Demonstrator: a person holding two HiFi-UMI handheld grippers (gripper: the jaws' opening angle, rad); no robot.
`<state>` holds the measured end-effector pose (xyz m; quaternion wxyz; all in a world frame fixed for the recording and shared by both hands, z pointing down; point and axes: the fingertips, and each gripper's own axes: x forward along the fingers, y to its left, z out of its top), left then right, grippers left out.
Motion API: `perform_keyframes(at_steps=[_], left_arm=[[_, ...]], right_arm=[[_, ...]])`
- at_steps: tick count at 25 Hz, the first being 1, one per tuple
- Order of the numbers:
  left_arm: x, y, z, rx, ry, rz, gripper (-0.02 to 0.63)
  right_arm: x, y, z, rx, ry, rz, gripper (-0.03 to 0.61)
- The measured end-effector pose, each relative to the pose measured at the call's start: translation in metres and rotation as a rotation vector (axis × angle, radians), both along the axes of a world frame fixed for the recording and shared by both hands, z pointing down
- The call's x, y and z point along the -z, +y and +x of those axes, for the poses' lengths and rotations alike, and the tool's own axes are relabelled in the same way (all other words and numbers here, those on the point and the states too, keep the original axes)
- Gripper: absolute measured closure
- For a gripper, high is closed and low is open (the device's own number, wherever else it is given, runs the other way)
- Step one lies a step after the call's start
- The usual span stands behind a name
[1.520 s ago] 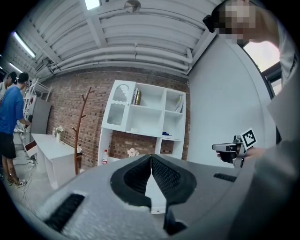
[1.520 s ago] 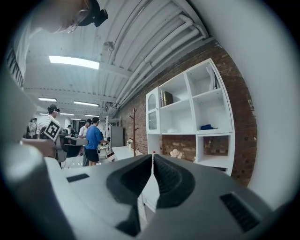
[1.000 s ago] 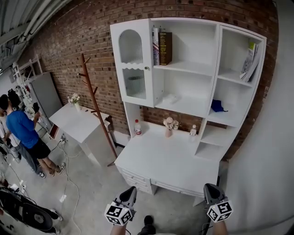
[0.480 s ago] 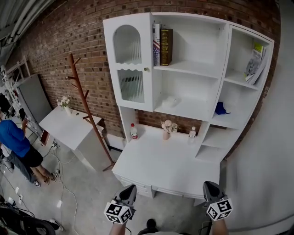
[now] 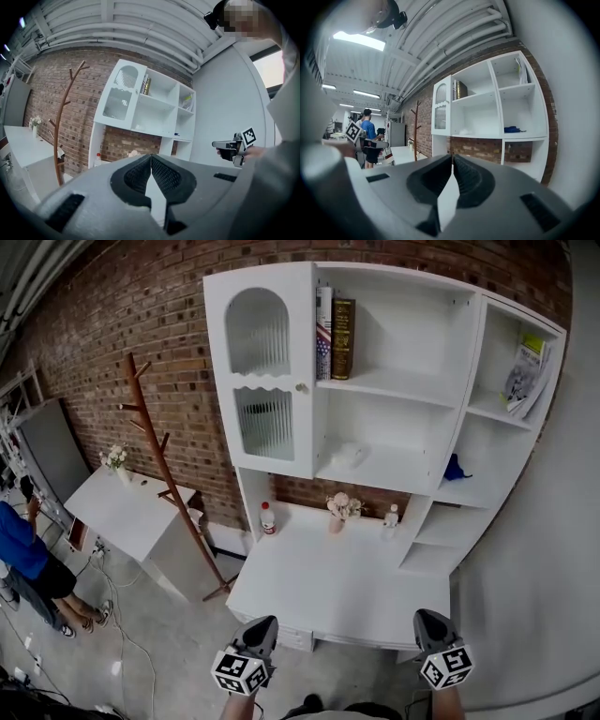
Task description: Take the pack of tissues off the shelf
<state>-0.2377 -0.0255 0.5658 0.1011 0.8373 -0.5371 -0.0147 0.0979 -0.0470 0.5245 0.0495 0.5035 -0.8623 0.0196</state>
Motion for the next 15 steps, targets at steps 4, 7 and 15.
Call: perform_keyframes(at_steps=[4,7,15], left_arm=[[0.001,-0.013,-0.004,-0.011,0.005,-0.003,0.588],[-0.004,-0.020,-0.004,-0.019,0.003,-0.016,0.588],[-0.006,-0.039,-0.004,-0.001,-0.012,-0.029,0.588]], right_arm=[[-0.003,-0.010,-0.004,-0.012,-0.003,-0.011,0.547],[-0.005,-0.017,-0.006,-0.019,-0.010,-0.019,0.548],[-0.005,-0.045,-0.006,0.003,-0.013,-0.019,0.548]])
